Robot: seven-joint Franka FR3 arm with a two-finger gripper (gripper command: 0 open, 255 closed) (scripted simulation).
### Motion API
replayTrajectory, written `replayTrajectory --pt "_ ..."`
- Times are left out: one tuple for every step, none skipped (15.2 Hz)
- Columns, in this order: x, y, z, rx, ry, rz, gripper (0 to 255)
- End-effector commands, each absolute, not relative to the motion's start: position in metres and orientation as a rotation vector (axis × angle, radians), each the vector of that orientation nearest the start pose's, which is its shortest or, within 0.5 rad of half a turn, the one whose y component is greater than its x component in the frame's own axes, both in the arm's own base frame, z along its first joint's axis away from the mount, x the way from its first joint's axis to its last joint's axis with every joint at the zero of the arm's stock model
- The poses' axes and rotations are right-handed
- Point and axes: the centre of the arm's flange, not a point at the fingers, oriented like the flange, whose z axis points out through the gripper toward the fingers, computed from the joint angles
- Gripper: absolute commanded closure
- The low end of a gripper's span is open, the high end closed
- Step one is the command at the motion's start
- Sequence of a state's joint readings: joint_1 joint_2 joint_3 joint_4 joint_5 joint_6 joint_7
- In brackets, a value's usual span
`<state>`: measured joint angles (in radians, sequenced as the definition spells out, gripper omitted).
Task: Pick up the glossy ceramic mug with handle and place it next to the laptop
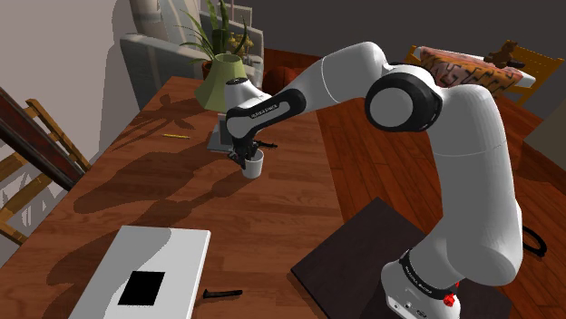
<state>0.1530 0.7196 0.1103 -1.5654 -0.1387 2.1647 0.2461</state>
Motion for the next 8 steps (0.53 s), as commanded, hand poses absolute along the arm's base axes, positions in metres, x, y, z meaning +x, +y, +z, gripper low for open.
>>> replayTrajectory --pt "0.670 0.165 0.218 -3.199 -0.126 0.162 255" --pt "0.670 0.165 0.223 -3.199 -0.126 0.162 255" --pt "0.670 0.165 0.229 -3.199 -0.126 0.162 255" --pt "0.670 0.165 0.234 -3.199 -0.126 0.162 255" --pt "0.670 0.165 0.239 -3.199 -0.126 0.162 255" --pt "0.670 0.165 0.244 -3.199 -0.126 0.162 255" --pt "0.670 0.165 0.250 -3.199 -0.126 0.162 255" --pt "0.670 0.165 0.255 -3.199 -0.126 0.162 255"
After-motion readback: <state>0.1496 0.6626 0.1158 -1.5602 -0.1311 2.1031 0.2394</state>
